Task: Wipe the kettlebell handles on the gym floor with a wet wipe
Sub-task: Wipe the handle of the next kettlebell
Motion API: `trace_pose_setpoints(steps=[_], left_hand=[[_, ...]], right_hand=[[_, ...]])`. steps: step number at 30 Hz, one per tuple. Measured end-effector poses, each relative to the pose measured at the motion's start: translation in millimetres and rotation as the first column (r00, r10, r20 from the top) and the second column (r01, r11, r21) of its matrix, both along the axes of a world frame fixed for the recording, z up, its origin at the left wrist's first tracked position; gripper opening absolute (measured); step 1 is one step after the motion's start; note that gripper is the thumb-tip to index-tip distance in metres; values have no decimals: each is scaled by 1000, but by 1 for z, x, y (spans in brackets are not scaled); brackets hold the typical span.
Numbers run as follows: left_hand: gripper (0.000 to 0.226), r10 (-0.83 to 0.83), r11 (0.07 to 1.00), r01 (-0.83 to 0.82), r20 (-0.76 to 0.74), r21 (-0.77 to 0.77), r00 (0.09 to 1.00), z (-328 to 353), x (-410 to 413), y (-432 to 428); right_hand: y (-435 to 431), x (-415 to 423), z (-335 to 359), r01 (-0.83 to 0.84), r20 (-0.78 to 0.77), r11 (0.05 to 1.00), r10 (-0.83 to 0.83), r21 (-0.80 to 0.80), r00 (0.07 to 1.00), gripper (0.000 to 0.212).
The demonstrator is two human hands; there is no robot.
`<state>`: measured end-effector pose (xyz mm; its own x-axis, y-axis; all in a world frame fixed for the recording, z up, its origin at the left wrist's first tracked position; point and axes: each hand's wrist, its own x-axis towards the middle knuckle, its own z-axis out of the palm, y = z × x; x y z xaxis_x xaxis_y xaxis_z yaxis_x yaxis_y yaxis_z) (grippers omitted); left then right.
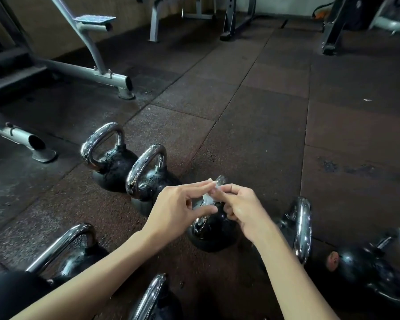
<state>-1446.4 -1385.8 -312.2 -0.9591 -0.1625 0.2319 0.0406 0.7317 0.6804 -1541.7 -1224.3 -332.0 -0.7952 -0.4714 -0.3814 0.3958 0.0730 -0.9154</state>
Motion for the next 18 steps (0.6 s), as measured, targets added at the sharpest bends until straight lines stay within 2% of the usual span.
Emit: trace_pose_setpoints(steps=[3,7,10,13,16,18], left_hand=[[54,16,998,-16,-7,-55,1000,4,2,-10],[62,44,998,-44,11,-43,999,15,5,-19],[56,80,994,-78,28,-70,996,19,9,-24],[41,70,997,-70,15,-27,997,16,10,-31],[36,23,999,-22,26,-34,999,11,11,-36],[33,-11,998,15,59,-68,998,9,11,-39]], right_hand=[[-5,4,1,-16,44,999,18,-34,999,49],[-6,4,5,-35,58,996,40,-80,998,23],[-7,6,7,-95,-1,991,95,-92,995,30],[-3,7,10,-179,-98,982,173,-56,980,32],[8,0,14,-258,-239,965,260,40,936,21],[18,-15,8,-181,-453,954,273,237,849,27]])
